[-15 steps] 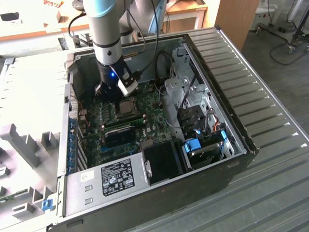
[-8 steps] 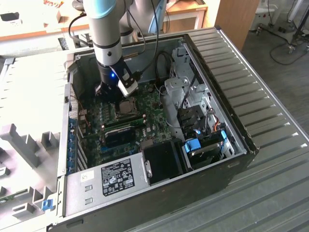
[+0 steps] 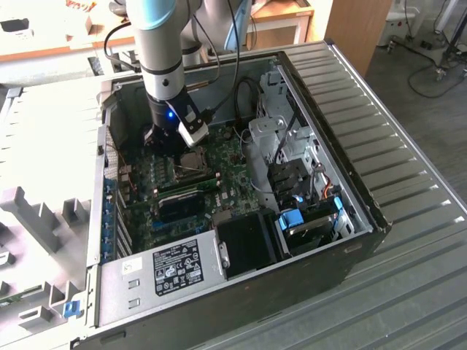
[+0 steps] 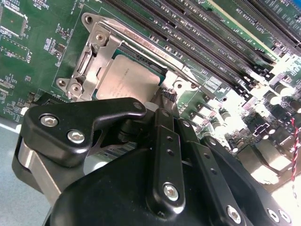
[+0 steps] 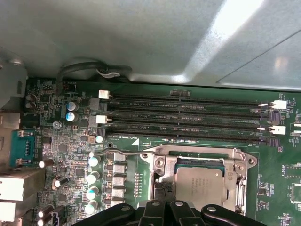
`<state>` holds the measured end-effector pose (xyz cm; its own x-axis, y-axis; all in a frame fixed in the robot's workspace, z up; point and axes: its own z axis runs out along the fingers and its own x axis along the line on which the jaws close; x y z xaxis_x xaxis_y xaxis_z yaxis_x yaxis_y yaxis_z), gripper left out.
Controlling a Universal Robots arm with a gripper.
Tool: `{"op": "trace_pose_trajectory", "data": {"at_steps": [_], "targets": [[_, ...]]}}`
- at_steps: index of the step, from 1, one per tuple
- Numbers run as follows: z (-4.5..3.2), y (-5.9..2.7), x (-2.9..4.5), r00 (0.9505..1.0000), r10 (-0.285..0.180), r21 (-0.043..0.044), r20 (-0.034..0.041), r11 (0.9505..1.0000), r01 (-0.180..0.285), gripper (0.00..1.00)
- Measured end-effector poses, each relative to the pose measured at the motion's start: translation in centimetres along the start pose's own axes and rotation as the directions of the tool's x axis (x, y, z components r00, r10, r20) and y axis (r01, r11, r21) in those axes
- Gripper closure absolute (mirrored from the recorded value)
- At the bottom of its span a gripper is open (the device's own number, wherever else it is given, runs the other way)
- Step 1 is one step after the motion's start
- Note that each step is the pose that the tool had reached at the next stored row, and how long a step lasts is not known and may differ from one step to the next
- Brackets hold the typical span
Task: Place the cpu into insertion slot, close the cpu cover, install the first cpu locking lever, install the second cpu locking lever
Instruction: 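Close the cpu cover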
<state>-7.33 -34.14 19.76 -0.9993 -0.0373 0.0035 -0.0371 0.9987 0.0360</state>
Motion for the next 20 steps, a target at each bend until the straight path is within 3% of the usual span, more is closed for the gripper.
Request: {"op": "trace_pose_trajectory", "data": {"at_steps": [15, 20], "targets": [[0.03, 0.0, 0.0, 1.0, 0.0, -0.0001, 0.0001, 1.0, 0.0, 0.89], [-0.39, 0.03, -0.01, 1.0, 0.0, -0.0007, 0.0006, 1.0, 0.0, 0.89]]}}
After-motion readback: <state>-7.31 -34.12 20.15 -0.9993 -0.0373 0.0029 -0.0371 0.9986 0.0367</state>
